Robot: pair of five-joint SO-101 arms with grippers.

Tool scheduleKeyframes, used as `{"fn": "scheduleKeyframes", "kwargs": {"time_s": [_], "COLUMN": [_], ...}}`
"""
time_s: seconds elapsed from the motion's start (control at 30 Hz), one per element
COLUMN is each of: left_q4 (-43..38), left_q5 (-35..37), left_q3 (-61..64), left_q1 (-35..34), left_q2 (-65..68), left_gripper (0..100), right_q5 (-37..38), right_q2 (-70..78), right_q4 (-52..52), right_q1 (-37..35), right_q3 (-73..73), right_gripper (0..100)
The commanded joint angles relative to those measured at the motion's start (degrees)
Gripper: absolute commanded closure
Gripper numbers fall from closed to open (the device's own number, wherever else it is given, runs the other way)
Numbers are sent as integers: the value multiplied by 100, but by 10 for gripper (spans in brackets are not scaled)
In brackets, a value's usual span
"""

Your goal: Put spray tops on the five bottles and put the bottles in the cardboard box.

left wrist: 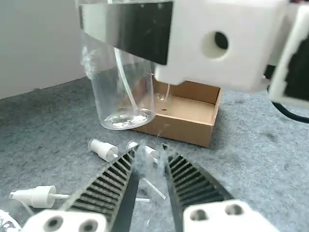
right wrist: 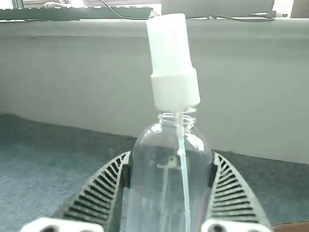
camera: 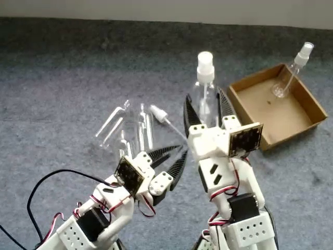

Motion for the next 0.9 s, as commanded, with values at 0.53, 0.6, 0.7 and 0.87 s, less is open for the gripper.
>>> {"fn": "scheduleKeyframes", "kwargs": {"time_s": [0.53, 0.6, 0.7, 0.87], "left_q4": [-229, -352, -387, -387], "left_q5": [0, 0, 0, 0], "left_q3": [57, 75, 75, 75], "left_q1": [259, 92, -13, -418], "left_q2": [-48, -48, -48, -48], "left_gripper": [995, 995, 995, 995], "right_q5": [-1407, -1407, -1407, -1407], "right_q2": [470, 470, 470, 470], "right_q4": [-602, -602, -602, -523], "right_q1": [-655, -840, -892, -884], "right_q3": [-374, -365, -365, -374], "right_gripper": [861, 861, 861, 861]}}
